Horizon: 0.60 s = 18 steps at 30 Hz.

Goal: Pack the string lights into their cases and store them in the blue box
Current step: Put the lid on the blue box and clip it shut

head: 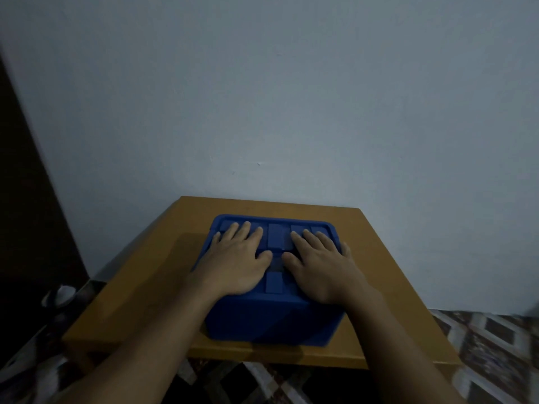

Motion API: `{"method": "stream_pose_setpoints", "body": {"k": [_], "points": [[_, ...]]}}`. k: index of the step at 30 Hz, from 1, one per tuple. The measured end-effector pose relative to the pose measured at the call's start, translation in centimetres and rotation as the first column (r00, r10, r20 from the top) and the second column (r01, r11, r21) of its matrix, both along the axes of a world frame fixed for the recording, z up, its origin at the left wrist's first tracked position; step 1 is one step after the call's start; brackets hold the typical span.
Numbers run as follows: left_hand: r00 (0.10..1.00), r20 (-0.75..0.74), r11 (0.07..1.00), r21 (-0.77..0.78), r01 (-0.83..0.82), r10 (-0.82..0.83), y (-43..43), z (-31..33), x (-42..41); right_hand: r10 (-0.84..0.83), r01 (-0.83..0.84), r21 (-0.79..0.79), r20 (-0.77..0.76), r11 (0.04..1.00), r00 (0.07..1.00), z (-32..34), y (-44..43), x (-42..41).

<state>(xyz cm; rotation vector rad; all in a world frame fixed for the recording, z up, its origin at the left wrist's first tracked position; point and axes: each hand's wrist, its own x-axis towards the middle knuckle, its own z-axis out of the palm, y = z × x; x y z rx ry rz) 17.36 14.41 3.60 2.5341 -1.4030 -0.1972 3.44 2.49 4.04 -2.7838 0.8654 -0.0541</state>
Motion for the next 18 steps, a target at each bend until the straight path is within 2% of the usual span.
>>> {"method": "stream_pose_setpoints", "body": {"k": [2,5,6,8,9,11,12,14,18], "points": [[1.0,-0.007,0.997,-0.081,-0.001,0.001,0.2,0.0,-0.1,-0.007,0.006,0.02,0.057,1.0,0.998,0.0,-0.1,-0.1],[1.0,-0.022,0.947,-0.321,-0.028,0.022,0.6,-0.2,-0.2,-0.042,0.037,0.023,0.292,0.999,0.955,-0.2,-0.3,-0.5],[0.998,0.033,0.911,-0.412,-0.037,0.056,0.8,-0.2,-0.3,-0.078,0.076,0.018,0.353,0.997,0.933,-0.2,-0.2,-0.7],[0.973,0.117,0.87,-0.478,-0.119,0.198,1.3,-0.1,-0.2,-0.179,0.185,0.025,0.412,0.982,0.894,-0.3,-0.3,-1.1],[0.962,0.079,0.867,-0.457,-0.198,0.261,1.5,0.1,0.0,-0.246,0.237,0.073,0.413,0.969,0.877,-0.1,-0.3,-1.3],[0.935,-0.169,0.881,-0.318,-0.35,0.31,2.3,0.7,0.4,-0.377,0.28,0.28,0.396,0.918,0.838,0.5,-0.4,-1.6],[0.908,-0.293,0.884,-0.272,-0.38,0.3,2.5,0.9,0.9,-0.436,0.276,0.408,0.377,0.87,0.817,0.7,-0.7,-1.7],[0.853,-0.432,0.876,-0.234,-0.421,0.294,2.9,1.1,1.9,-0.524,0.247,0.606,0.334,0.756,0.784,1.1,-1.5,-1.8],[0.704,-0.635,0.823,-0.184,-0.537,0.317,4.1,0.6,3.9,-0.58,0.203,0.774,0.246,0.6,0.776,1.0,-2.9,-2.5]]}}
